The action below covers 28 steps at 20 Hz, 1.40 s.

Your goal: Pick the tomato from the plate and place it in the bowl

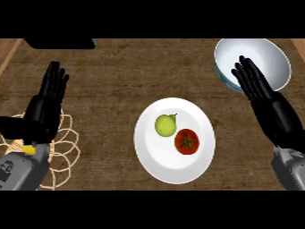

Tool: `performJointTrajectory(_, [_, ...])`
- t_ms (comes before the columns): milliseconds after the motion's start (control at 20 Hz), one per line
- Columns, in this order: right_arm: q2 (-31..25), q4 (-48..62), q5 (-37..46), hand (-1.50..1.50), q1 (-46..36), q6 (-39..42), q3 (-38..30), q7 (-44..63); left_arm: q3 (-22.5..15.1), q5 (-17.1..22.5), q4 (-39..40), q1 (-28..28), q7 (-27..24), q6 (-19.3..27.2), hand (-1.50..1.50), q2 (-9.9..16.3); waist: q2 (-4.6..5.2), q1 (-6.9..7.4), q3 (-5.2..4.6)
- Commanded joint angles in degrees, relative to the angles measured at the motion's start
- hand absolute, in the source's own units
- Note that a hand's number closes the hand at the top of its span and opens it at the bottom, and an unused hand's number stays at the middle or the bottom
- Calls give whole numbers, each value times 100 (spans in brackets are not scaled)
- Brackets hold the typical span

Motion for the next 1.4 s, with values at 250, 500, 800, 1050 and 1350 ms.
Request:
performJointTrajectory(250, [-62,789,-925,150,503,1973,-358,-1863,101,-976,125,-153,622,245,0,939,-17,23,76])
performJointTrajectory(500, [351,1971,-69,-150,1001,468,-1345,-3428,-120,-993,36,28,875,210,0,764,-17,1,69])
performJointTrajectory(800, [-345,1318,1365,-150,1623,407,-833,-4150,-26,-1145,135,-151,1059,151,0,662,-51,-82,44])
performJointTrajectory(1050, [-1067,171,2080,-150,1703,214,-559,-2580,-127,-1341,1,-101,1211,323,0,559,-70,-113,30])
performJointTrajectory(1350, [-1458,-863,3264,-150,1422,196,105,-474,32,-1218,-290,-93,1420,119,0,726,-85,-41,22])
